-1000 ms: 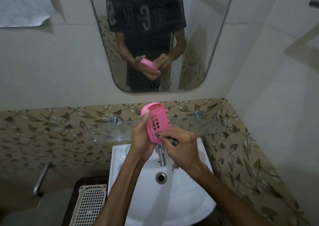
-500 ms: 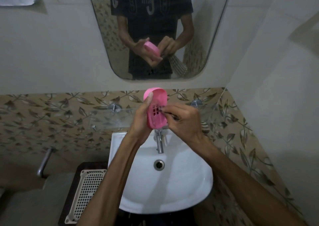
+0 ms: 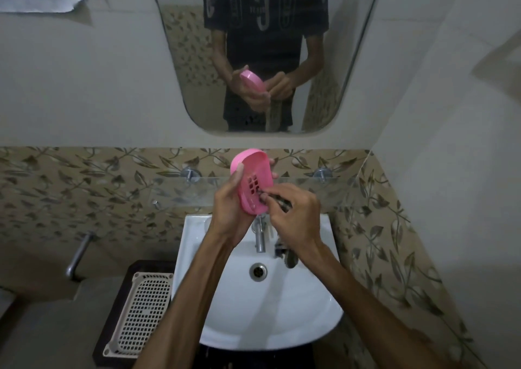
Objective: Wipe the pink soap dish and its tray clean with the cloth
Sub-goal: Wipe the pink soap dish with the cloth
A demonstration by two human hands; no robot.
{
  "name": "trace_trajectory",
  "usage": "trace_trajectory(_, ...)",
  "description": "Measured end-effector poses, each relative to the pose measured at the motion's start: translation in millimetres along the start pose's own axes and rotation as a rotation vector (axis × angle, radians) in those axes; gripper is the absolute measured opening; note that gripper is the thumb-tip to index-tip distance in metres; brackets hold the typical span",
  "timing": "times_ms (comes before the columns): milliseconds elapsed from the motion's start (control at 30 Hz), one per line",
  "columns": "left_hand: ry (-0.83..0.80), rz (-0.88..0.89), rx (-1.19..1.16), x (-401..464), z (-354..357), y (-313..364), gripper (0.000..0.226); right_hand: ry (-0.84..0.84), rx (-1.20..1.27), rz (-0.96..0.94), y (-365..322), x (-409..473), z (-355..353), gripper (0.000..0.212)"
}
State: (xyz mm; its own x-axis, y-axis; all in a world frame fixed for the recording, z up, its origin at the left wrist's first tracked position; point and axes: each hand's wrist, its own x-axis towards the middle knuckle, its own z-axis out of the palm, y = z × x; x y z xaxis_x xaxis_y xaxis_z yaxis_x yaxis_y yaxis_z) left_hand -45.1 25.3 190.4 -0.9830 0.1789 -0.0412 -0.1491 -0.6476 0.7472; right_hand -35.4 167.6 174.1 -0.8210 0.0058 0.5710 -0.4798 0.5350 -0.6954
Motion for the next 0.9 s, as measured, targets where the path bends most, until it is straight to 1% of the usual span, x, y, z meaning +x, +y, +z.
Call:
trace_trajectory(67,-0.038,-0.007,-0.043,-2,3,0,0.063,0.026,0.002,0.016,-4,-4,2,0.016)
trace_trajectory(167,-0.043,-0.023,-0.095,-6,2,-2,0.073,-0.038,-0.038,-0.062,-8,-11,2,0.017)
trace_trajectory(267,-0.052,-0.034,-0.127,-11,3,-6,0.076,0.042,-0.048,-0.023,-7,-5,-2,0.018)
trace_trajectory(367,-0.047,-0.034,-0.127,-13,5,-5,0.079,0.004,-0.051,-0.121,-15,-10,0,0.020)
trace_trajectory(467,-0.048,-0.021,-0.108,-14,7,-2,0.078,0.066,-0.041,-0.059,-19,-7,0,0.018)
trace_trajectory(567,-0.052,0.000,-0.105,-16,8,1,0.076,0.033,-0.062,-0.141,-20,-7,1,0.022)
trace_trajectory(667,-0.062,-0.009,-0.125,-17,12,2,0.073,0.094,-0.053,-0.101,-21,-7,1,0.019)
trace_trajectory(767,-0.027,-0.015,-0.123,-18,8,0,0.079,0.044,-0.067,-0.180,-19,-9,0,0.019)
trace_trajectory(800,-0.027,-0.025,-0.128,-19,8,0,0.079,0.045,-0.067,-0.181,-18,-8,-1,0.019)
trace_trajectory(900,-0.020,-0.035,-0.136,-20,8,1,0.078,0.114,-0.041,-0.089,-17,-7,-1,0.020)
